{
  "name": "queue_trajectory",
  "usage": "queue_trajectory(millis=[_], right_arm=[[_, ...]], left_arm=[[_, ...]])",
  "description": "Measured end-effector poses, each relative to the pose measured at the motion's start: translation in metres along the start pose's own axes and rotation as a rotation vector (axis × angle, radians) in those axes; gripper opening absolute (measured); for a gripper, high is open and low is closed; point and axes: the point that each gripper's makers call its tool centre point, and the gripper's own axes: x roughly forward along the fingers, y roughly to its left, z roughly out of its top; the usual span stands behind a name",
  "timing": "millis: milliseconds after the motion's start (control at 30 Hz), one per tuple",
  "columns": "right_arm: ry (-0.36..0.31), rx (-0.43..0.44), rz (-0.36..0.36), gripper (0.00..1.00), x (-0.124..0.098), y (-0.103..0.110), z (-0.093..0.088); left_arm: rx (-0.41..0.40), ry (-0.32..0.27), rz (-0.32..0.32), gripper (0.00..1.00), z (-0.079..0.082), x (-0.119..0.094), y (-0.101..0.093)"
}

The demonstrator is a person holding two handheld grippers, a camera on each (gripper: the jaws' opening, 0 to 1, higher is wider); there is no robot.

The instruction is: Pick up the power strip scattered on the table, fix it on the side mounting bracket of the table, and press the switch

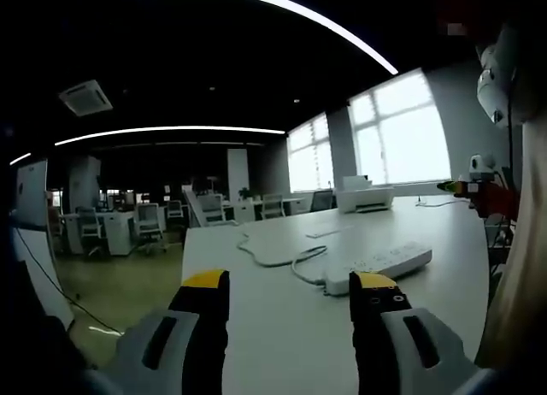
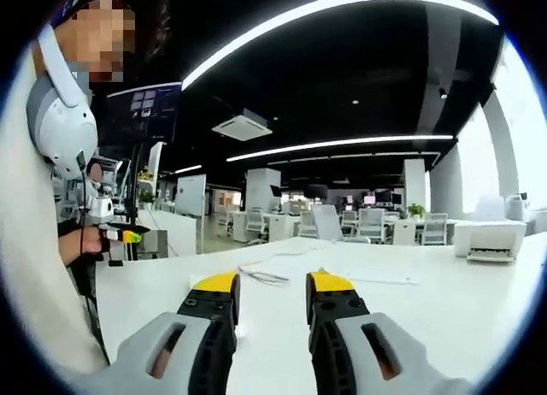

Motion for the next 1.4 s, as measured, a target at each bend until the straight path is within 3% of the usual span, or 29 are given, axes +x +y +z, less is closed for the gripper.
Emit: queue_trajectory(millis=[567,967,1400], right_arm=[[0.053,-0.037,0.076,0.34,0.002,0.012,-0.006],[0.093,-0.050,0.135,0.38,0.007,0.021,-0.008],[0.129,-0.051,0.192,0.48,0.015,0.035,-0.018]], left_arm=[[-0.009,0.019,-0.029,0.61,-0.007,-0.001,-0.006],[-0.012,0.032,-0.105,0.62,-0.007,-0.001,-0.016],[-0.012,0.044,-0.109,0.62,-0.008,-0.004,-0.016]])
